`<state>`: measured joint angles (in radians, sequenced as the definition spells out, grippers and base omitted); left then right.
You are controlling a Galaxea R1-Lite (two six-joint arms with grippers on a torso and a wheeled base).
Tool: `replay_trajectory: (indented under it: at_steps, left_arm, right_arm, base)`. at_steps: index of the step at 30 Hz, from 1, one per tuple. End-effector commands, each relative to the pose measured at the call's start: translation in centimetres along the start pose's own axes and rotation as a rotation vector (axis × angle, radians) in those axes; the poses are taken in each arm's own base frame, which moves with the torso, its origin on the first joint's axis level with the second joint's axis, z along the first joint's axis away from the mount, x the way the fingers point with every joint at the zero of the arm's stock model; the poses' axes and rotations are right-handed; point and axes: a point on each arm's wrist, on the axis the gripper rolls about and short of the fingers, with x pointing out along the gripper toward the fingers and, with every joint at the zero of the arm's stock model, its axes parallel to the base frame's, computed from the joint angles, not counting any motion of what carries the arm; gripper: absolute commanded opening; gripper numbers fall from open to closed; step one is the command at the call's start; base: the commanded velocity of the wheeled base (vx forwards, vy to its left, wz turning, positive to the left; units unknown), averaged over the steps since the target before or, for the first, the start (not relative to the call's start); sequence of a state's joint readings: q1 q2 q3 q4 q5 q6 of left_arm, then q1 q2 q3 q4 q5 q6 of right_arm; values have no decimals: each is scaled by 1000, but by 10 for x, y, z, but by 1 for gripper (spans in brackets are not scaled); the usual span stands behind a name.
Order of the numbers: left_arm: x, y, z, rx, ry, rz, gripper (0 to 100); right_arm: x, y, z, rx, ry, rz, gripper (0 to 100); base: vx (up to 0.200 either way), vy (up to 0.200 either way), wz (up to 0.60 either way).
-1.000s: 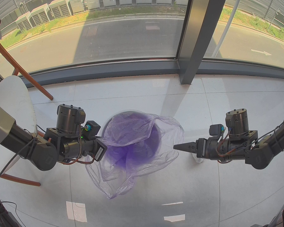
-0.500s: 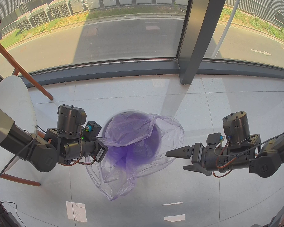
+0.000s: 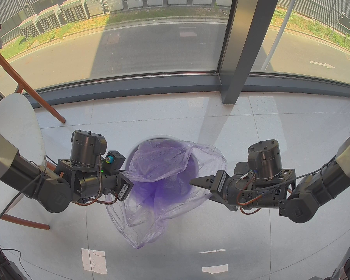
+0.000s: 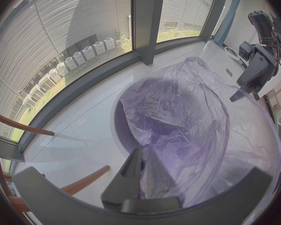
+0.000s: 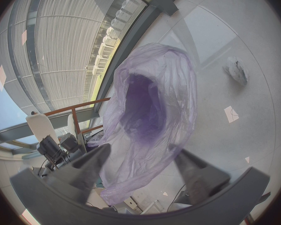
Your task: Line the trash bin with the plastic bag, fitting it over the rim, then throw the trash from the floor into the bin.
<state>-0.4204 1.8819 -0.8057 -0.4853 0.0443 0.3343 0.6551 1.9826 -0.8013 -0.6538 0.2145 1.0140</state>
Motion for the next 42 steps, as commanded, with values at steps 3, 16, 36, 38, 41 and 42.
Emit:
replay_trajectory:
  at_steps: [3, 16, 36, 38, 41, 42]
  left_arm:
    - [0, 0, -2, -1, 6, -2, 0]
    - [-14, -2, -41, 156, 124, -32, 0]
    - [19, 29, -60, 188, 236, 122, 0]
    - [20, 30, -59, 187, 233, 129, 0]
    - [25, 30, -63, 187, 255, 132, 0]
    - [25, 30, -63, 187, 255, 132, 0]
  right_arm:
    - [12, -2, -7, 18, 23, -19, 0]
    - [-3, -47, -44, -411, 96, -78, 0]
    - [38, -141, -37, -781, -23, -105, 0]
    - [38, -142, -34, -779, -38, -108, 0]
    - [38, -143, -26, -775, -63, -112, 0]
    - [38, -143, -26, -775, -63, -112, 0]
  base:
    - [0, 0, 0]
    - [0, 0, 0]
    - [0, 0, 0]
    - [0, 0, 0]
    - [0, 0, 0]
    - [0, 0, 0]
